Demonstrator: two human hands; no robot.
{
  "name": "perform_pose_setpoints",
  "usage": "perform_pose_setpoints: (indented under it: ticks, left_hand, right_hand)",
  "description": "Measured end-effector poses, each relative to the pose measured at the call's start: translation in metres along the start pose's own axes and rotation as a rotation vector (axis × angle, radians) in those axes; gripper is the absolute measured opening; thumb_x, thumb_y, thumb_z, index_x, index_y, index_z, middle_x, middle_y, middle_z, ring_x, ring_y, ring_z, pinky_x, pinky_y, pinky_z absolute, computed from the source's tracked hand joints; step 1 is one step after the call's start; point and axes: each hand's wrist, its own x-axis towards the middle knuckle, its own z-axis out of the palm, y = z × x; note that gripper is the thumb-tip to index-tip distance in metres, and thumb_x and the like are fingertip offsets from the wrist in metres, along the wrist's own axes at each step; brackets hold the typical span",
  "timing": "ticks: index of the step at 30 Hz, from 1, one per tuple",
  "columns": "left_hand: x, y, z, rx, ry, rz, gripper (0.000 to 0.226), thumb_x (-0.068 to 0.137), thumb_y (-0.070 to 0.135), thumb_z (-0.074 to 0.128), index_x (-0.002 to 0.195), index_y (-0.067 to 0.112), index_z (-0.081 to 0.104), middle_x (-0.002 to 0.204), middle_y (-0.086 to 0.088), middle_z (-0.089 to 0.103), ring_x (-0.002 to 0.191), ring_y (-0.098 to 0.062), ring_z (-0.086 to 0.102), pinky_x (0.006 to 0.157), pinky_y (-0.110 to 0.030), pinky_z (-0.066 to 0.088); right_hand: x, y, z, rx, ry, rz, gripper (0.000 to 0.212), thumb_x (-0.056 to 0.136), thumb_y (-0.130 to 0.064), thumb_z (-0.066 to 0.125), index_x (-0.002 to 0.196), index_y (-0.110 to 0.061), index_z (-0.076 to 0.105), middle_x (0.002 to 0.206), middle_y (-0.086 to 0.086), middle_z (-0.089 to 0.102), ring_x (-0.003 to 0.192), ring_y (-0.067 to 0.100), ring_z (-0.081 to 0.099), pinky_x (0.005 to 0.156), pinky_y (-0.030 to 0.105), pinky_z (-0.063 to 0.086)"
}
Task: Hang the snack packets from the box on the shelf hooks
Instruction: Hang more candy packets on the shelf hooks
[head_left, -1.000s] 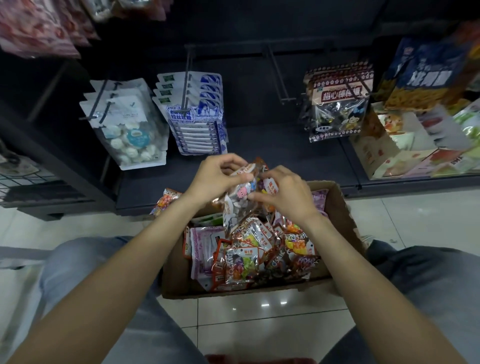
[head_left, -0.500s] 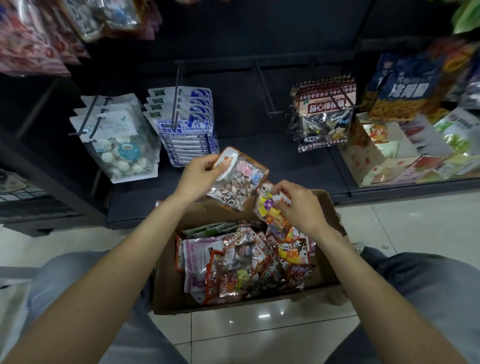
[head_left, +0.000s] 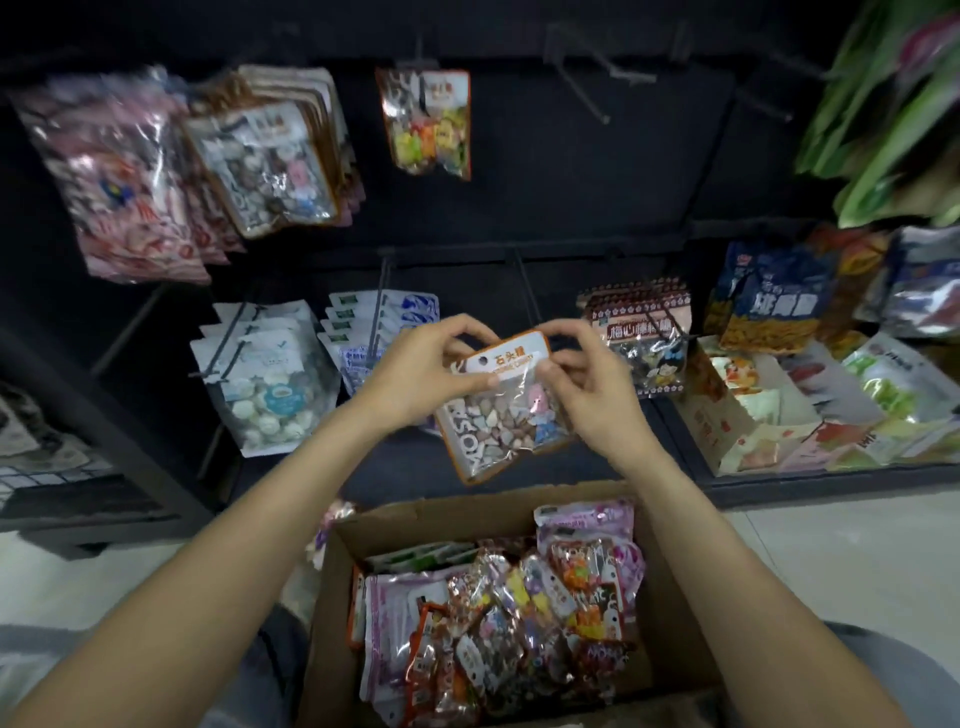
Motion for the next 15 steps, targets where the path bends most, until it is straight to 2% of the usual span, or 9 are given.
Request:
perform_pose_setpoints:
  ticks: [3, 6, 8, 10, 11, 13, 15]
  left_hand:
    - [0.021, 0.019, -0.030, -0.109, 0.101, 0.033, 0.015, 0.078, 0.019, 0.076, 0.083, 0.031, 0.068, 0.085, 0.015, 0.070, 0.081, 0.002, 0.065, 0.075, -0.025, 0.052]
    - [0.043, 0.043, -0.051, -0.216, 0.210, 0.058, 0.008, 0.081, 0.024, 0.074, 0.086, 0.030, 0.072, 0.088, 0.011, 0.072, 0.088, -0.007, 0.067, 0.081, -0.029, 0.053]
    - [0.057, 0.052, -0.061, -0.273, 0.332, 0.054, 0.009, 0.080, 0.028, 0.075, 0.082, 0.035, 0.072, 0.092, 0.009, 0.072, 0.091, -0.014, 0.068, 0.082, -0.037, 0.054]
    - [0.067, 0.056, -0.068, -0.308, 0.478, 0.034, 0.008, 0.079, 0.029, 0.076, 0.080, 0.035, 0.070, 0.090, 0.006, 0.072, 0.089, -0.017, 0.068, 0.080, -0.041, 0.056]
    - [0.070, 0.055, -0.071, -0.318, 0.545, 0.027, 0.008, 0.079, 0.029, 0.076, 0.081, 0.033, 0.070, 0.087, 0.006, 0.071, 0.085, -0.015, 0.068, 0.077, -0.039, 0.057]
    - [0.071, 0.053, -0.077, -0.279, 0.653, 0.026, 0.008, 0.081, 0.030, 0.074, 0.086, 0.028, 0.068, 0.078, 0.011, 0.065, 0.073, -0.003, 0.064, 0.067, -0.026, 0.053]
    - [0.068, 0.050, -0.084, -0.189, 0.718, 0.042, 0.011, 0.083, 0.029, 0.072, 0.091, 0.024, 0.067, 0.075, 0.015, 0.060, 0.066, 0.006, 0.055, 0.060, -0.013, 0.043]
  right_hand:
    - [0.027, -0.024, -0.012, 0.047, 0.095, -0.081, 0.031, 0.094, -0.002, 0.053, 0.114, -0.025, 0.045, 0.081, -0.017, 0.069, 0.073, 0.007, 0.067, 0.065, 0.035, 0.054]
    - [0.054, -0.049, -0.017, 0.057, 0.170, -0.168, 0.034, 0.095, -0.004, 0.051, 0.109, -0.034, 0.045, 0.074, -0.008, 0.068, 0.069, 0.012, 0.067, 0.062, 0.035, 0.053]
    - [0.072, -0.064, -0.016, 0.039, 0.216, -0.226, 0.029, 0.095, -0.005, 0.050, 0.108, -0.031, 0.047, 0.075, -0.005, 0.066, 0.068, 0.011, 0.065, 0.060, 0.031, 0.051]
    - [0.090, -0.074, -0.011, 0.009, 0.229, -0.263, 0.025, 0.096, -0.007, 0.049, 0.108, -0.028, 0.052, 0.080, -0.004, 0.065, 0.071, 0.013, 0.065, 0.061, 0.035, 0.053]
    - [0.098, -0.078, -0.007, -0.003, 0.222, -0.269, 0.025, 0.096, -0.008, 0.048, 0.108, -0.029, 0.055, 0.082, -0.004, 0.065, 0.074, 0.016, 0.066, 0.063, 0.039, 0.055]
    - [0.110, -0.085, 0.000, -0.004, 0.188, -0.261, 0.030, 0.095, -0.010, 0.048, 0.109, -0.033, 0.058, 0.088, -0.003, 0.067, 0.080, 0.021, 0.067, 0.070, 0.046, 0.056]
    - [0.118, -0.091, 0.010, 0.035, 0.123, -0.219, 0.032, 0.093, -0.007, 0.053, 0.116, -0.028, 0.059, 0.096, -0.003, 0.069, 0.084, 0.015, 0.068, 0.072, 0.038, 0.057]
